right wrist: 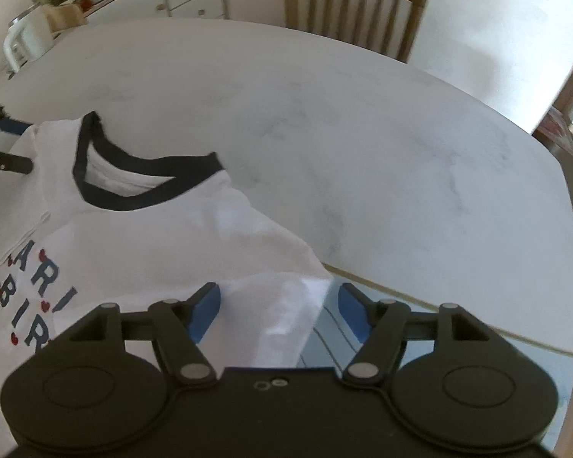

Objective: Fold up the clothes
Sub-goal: 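Grasp the shirt hem with the right gripper while the left gripper grasps the hem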

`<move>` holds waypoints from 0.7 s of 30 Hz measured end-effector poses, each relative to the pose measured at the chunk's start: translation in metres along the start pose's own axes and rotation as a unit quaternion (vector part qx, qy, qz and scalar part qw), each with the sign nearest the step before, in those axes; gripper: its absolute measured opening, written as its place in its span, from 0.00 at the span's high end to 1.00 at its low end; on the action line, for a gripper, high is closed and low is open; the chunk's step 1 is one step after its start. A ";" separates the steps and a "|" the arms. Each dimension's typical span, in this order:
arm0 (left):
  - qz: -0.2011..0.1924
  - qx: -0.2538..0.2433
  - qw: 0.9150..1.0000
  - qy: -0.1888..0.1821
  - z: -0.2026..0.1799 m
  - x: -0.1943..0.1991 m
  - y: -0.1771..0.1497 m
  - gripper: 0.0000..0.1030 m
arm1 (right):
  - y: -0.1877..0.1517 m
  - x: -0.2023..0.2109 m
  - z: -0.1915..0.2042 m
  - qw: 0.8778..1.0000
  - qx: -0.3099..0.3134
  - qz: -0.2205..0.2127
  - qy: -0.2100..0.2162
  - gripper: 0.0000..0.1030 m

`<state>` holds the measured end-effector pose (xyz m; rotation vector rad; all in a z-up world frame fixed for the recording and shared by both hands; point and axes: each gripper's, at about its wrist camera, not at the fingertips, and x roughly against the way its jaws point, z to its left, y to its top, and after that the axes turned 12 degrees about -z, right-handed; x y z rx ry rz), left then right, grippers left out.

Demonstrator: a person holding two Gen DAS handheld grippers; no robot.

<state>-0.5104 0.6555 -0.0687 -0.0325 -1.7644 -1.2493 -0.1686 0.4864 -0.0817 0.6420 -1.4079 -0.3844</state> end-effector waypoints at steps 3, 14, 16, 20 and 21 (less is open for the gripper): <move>-0.003 -0.006 1.000 -0.002 -0.002 0.000 -0.001 0.29 | 0.003 -0.001 0.003 1.000 0.009 -0.001 0.009 0.00; -0.011 -0.004 1.000 -0.001 -0.010 0.003 0.001 0.88 | 0.005 0.006 0.020 1.000 0.025 0.001 0.007 0.00; -0.018 -0.010 1.000 0.003 -0.014 0.007 0.001 0.91 | 0.004 0.012 0.027 0.999 0.034 -0.006 -0.003 0.00; -0.037 -0.017 0.999 0.005 -0.019 0.019 0.003 0.92 | 0.001 0.038 0.032 0.999 0.020 -0.032 -0.011 0.00; -0.043 -0.018 0.999 0.004 -0.020 0.023 0.003 0.93 | -0.001 0.045 0.033 0.999 0.017 -0.039 -0.012 0.00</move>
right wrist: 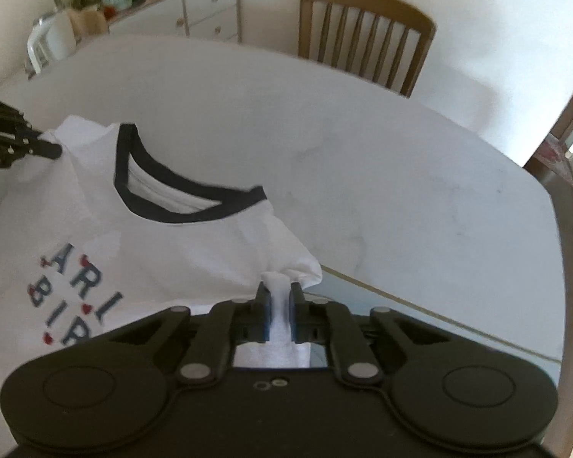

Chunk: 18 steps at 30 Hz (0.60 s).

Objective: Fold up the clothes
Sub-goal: 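Grasp the shirt hem with the right gripper while the left gripper grasps the hem, then lift the hem with both grippers and fold it over toward the collar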

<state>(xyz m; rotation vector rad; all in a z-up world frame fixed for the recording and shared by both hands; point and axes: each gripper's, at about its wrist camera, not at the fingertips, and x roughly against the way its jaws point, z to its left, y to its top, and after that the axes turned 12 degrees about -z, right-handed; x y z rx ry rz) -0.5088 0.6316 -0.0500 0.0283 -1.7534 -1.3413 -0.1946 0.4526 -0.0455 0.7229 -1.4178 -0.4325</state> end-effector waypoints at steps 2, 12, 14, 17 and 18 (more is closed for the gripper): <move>-0.012 0.001 1.000 -0.004 -0.001 0.010 0.000 0.93 | -0.002 0.014 0.004 1.000 -0.003 -0.011 -0.003 0.00; -0.059 -0.015 0.998 -0.022 -0.022 0.079 -0.016 0.93 | -0.038 0.094 0.031 0.997 -0.018 -0.070 0.024 0.00; -0.061 -0.021 0.998 -0.019 -0.031 0.097 -0.022 0.93 | -0.047 0.112 0.037 0.996 -0.018 -0.081 0.040 0.00; -0.062 -0.023 0.998 -0.016 -0.046 0.128 -0.036 0.93 | -0.068 0.143 0.048 0.993 -0.021 -0.097 0.067 0.00; -0.061 -0.022 0.998 -0.015 -0.052 0.138 -0.042 0.93 | -0.077 0.155 0.053 0.992 -0.021 -0.101 0.076 0.00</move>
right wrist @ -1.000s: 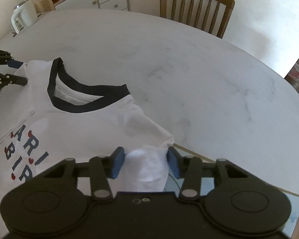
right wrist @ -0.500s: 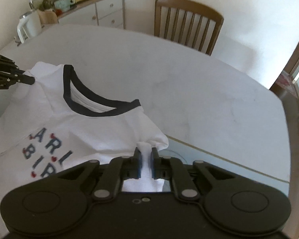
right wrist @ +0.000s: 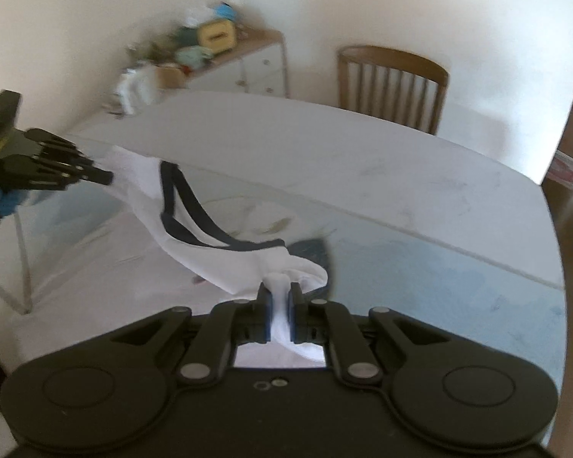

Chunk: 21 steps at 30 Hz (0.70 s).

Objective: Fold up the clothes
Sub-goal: 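Lift the hem with both grippers and fold it over toward the collar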

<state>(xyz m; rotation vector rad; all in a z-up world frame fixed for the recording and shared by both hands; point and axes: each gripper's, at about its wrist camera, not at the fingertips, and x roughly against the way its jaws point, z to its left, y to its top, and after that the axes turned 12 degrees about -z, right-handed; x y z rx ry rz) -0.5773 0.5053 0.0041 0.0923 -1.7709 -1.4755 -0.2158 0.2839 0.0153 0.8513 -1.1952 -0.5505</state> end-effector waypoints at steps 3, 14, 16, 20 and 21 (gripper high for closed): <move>0.005 0.005 1.000 -0.002 -0.016 0.033 -0.016 0.93 | -0.021 0.029 0.017 1.000 -0.004 -0.001 0.021 0.00; 0.090 -0.026 0.995 -0.017 -0.071 0.046 -0.091 0.93 | -0.114 0.026 0.052 0.996 -0.013 0.081 0.025 0.00; 0.097 -0.028 0.995 -0.015 -0.073 0.044 -0.097 0.93 | -0.119 0.022 0.052 0.996 -0.012 0.086 0.021 0.00; 0.107 -0.035 0.993 -0.020 -0.075 0.044 -0.100 0.90 | -0.128 0.017 0.052 0.995 -0.012 0.094 0.032 0.00; 0.111 -0.037 0.993 -0.022 -0.076 0.044 -0.100 0.89 | -0.128 0.017 0.051 0.994 -0.014 0.099 0.039 0.00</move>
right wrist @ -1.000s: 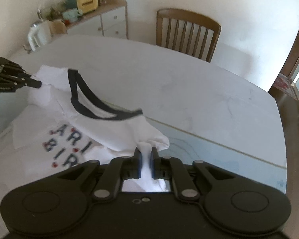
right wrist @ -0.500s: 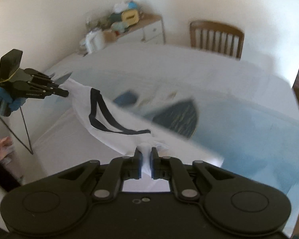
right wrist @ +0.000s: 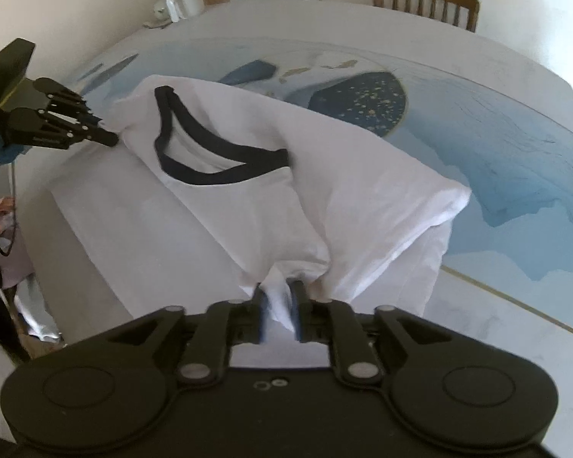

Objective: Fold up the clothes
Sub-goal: 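Lift the hem with both grippers and fold it over toward the collar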

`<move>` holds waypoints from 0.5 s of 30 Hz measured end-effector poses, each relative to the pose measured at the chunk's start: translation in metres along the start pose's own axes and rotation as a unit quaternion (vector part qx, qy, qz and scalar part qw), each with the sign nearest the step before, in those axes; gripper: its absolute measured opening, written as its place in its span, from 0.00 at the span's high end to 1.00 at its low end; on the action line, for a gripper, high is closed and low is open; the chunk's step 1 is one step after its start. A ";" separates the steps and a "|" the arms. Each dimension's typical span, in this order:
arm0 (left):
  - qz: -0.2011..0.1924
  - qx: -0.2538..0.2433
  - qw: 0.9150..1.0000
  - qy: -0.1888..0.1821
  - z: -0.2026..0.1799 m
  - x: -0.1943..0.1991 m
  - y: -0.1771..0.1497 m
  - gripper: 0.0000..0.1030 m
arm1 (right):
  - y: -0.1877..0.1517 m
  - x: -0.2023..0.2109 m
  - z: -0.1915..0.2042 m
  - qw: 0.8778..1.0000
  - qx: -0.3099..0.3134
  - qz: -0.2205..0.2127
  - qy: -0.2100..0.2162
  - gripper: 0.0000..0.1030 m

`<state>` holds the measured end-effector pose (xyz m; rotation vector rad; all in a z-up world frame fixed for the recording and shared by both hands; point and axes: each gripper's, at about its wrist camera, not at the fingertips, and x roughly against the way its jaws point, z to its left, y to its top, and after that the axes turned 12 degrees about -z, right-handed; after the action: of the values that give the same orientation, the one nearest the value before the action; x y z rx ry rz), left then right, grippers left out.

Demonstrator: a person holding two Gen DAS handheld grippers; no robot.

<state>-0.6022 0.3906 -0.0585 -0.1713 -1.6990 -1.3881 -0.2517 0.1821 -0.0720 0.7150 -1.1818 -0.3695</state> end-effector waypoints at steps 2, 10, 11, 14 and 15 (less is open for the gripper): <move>0.008 -0.004 1.000 -0.004 -0.002 0.001 0.001 0.87 | 0.004 0.002 0.001 1.000 0.004 0.011 0.008 0.00; 0.003 -0.041 0.998 -0.042 -0.006 0.020 0.029 0.31 | 0.048 0.013 0.014 0.997 0.071 0.005 0.024 0.00; -0.004 -0.050 0.997 -0.051 -0.007 0.018 0.034 0.26 | 0.055 0.007 0.014 0.997 0.077 0.007 0.024 0.00; -0.009 -0.069 0.994 -0.079 -0.011 0.004 0.047 0.26 | 0.071 -0.015 0.014 0.996 0.085 0.015 0.030 0.00; -0.006 -0.073 0.993 -0.089 -0.012 -0.003 0.051 0.26 | 0.075 -0.023 0.012 0.996 0.080 0.021 0.036 0.00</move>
<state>-0.5631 0.3998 -0.0254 -0.3781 -1.7451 -1.5459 -0.2784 0.2465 -0.0349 0.8349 -1.1656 -0.2137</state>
